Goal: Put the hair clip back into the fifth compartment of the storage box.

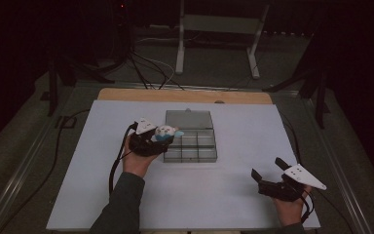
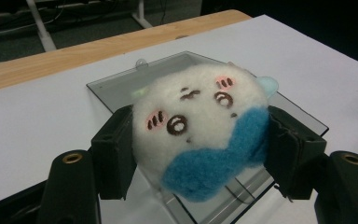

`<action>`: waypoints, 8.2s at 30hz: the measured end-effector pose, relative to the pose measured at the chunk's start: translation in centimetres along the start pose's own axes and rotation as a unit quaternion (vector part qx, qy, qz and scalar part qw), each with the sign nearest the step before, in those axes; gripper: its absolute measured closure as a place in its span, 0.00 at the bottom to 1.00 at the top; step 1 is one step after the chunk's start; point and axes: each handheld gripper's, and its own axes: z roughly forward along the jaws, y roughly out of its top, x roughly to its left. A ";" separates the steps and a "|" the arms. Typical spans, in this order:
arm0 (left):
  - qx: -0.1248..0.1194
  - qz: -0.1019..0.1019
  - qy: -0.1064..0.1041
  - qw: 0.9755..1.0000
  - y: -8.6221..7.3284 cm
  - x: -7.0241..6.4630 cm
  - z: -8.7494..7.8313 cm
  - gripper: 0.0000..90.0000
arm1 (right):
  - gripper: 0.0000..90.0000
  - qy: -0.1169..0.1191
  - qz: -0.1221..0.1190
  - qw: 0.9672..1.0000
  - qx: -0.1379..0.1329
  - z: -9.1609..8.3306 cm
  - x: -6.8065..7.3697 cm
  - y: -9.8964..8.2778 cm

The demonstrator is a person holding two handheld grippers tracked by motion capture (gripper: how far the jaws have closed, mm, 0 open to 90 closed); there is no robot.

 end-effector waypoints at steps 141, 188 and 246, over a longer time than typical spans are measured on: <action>0.079 -0.001 -0.041 0.996 -2.8 -5.2 8.8 0.37 | 0.00 0.004 -0.004 1.000 0.002 0.0 0.0 0.0; 0.018 -0.008 -0.046 0.999 -1.6 -2.5 3.7 0.01 | 0.00 0.008 -0.007 1.000 0.001 0.0 0.3 0.0; -0.107 -0.029 0.106 0.988 -12.1 3.4 -13.2 0.01 | 0.00 0.043 -0.036 0.998 -0.011 0.7 1.9 -0.3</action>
